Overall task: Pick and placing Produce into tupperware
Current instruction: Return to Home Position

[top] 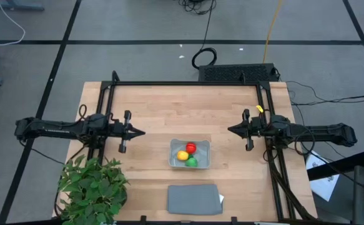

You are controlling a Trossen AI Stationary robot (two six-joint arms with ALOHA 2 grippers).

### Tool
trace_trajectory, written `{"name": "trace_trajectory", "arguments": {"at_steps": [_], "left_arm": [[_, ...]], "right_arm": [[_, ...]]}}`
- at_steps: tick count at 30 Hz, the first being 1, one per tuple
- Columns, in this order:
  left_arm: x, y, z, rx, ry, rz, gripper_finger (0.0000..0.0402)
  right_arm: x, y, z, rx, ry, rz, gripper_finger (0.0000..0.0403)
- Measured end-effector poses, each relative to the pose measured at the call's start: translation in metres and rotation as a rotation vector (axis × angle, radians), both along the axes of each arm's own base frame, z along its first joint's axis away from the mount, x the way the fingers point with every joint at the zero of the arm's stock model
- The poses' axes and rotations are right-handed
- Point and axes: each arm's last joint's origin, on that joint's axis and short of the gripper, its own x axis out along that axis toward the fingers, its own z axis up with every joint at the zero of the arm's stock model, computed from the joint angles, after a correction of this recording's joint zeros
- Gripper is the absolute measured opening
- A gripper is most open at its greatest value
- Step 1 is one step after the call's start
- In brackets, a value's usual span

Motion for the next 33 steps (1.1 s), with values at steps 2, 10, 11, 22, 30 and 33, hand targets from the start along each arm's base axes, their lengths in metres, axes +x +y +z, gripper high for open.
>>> {"name": "trace_trajectory", "arguments": {"at_steps": [2,10,11,22,30,33], "left_arm": [[-0.002,-0.001,-0.004,-0.001,-0.007,-0.008,0.0],[-0.012,-0.007,-0.013,0.009,-0.053,-0.075,0.0],[-0.013,-0.007,-0.015,0.01,-0.05,-0.072,0.0],[-0.022,-0.007,-0.017,-0.008,-0.061,-0.051,0.0],[-0.023,-0.007,-0.019,-0.035,-0.047,-0.05,0.0],[-0.023,-0.007,-0.019,-0.037,-0.047,-0.05,0.0]], "right_arm": [[0.0,0.0,0.0,-0.001,-0.004,0.0,0.0],[0.0,0.0,0.0,0.01,-0.004,0.0,0.0],[0.0,0.0,0.0,0.011,-0.003,0.0,0.0],[0.0,0.0,-0.001,0.019,0.011,0.0,0.0],[0.0,0.0,-0.002,0.019,0.017,0.0,0.0],[0.0,0.0,-0.002,0.019,0.016,0.0,0.0]]}}
